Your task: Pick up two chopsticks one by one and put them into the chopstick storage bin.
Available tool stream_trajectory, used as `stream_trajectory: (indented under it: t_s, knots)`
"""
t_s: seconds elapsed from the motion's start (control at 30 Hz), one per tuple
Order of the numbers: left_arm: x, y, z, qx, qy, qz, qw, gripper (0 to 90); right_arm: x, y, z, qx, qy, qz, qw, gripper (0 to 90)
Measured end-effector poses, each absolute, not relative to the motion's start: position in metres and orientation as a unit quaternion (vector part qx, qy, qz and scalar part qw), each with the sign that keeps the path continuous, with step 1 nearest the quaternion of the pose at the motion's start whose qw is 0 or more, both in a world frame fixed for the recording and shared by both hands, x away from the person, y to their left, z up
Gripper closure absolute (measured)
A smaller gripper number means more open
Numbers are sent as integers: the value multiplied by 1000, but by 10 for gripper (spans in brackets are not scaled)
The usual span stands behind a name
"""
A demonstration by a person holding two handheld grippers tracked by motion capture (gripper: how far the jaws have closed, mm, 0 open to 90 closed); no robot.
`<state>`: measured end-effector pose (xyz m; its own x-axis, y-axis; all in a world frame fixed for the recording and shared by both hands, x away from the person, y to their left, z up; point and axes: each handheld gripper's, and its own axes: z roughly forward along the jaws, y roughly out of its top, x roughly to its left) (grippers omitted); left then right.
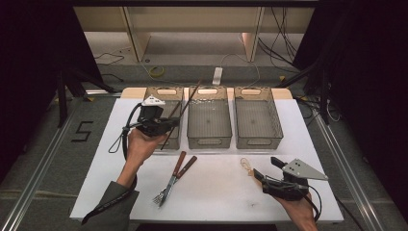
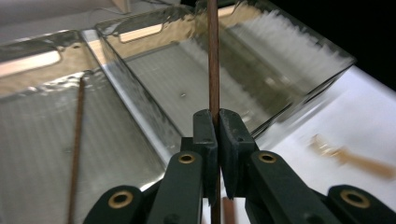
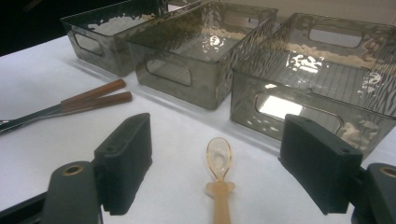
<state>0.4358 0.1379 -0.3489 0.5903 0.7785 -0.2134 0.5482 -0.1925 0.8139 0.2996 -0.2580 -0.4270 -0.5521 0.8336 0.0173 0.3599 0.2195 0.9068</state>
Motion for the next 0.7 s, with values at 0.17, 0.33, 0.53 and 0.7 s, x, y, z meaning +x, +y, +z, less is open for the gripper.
stream_trajectory:
  t_s: [0.17, 0.33, 0.53, 0.7]
  knots:
    - [440, 132, -346, 774, 426, 145, 445, 856, 300, -259, -427, 404, 738, 479, 249, 257]
    - [451, 140, -347, 767, 442, 147, 441, 856, 300, -258, -427, 404, 739, 480, 246, 257]
    - [467, 154, -339, 758, 456, 164, 437, 856, 300, -257, -428, 404, 740, 479, 244, 256]
    - [482, 168, -337, 749, 471, 181, 429, 856, 300, -257, -428, 403, 742, 478, 243, 257]
